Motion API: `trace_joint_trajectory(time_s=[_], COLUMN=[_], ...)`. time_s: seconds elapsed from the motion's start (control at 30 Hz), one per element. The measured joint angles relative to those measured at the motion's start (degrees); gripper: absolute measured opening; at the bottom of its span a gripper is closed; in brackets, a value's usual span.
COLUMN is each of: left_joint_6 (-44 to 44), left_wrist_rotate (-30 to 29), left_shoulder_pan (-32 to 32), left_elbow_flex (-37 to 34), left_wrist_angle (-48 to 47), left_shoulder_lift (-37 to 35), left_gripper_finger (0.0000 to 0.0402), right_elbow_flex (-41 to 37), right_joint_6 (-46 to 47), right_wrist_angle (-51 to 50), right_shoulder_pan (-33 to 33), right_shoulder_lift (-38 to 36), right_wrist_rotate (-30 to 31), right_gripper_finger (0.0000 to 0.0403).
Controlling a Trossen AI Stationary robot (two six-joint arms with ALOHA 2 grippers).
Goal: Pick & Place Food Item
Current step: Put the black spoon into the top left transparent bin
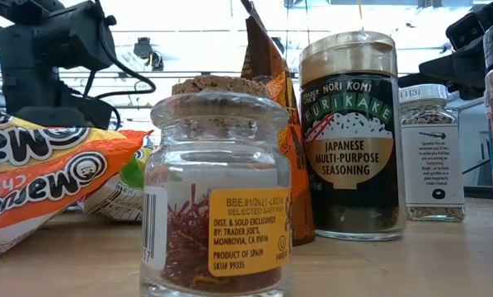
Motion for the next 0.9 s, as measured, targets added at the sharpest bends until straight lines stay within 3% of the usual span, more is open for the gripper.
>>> trace_joint_trajectory(time_s=[0.17, 0.5, 0.9], left_joint_6=[2.3, 3.4, 1.9], left_wrist_rotate=[-0.4, -0.4, -0.9], left_shoulder_pan=[-0.1, 0.0, 0.1], left_elbow_flex=[0.0, -0.1, -0.4], left_wrist_angle=[-0.4, 0.9, 0.7], left_shoulder_lift=[0.7, 0.8, -2.5], left_gripper_finger=[0.0182, 0.0021, 0.0008], right_elbow_flex=[0.0, 0.0, 0.0], right_joint_6=[0.0, 0.0, 0.0], right_wrist_angle=[0.0, 0.0, 0.0], right_shoulder_pan=[0.0, 0.0, 0.0], right_shoulder_lift=[0.0, 0.0, 0.0], right_wrist_rotate=[0.0, 0.0, 0.0], right_gripper_finger=[0.0218, 0.0216, 0.0215])
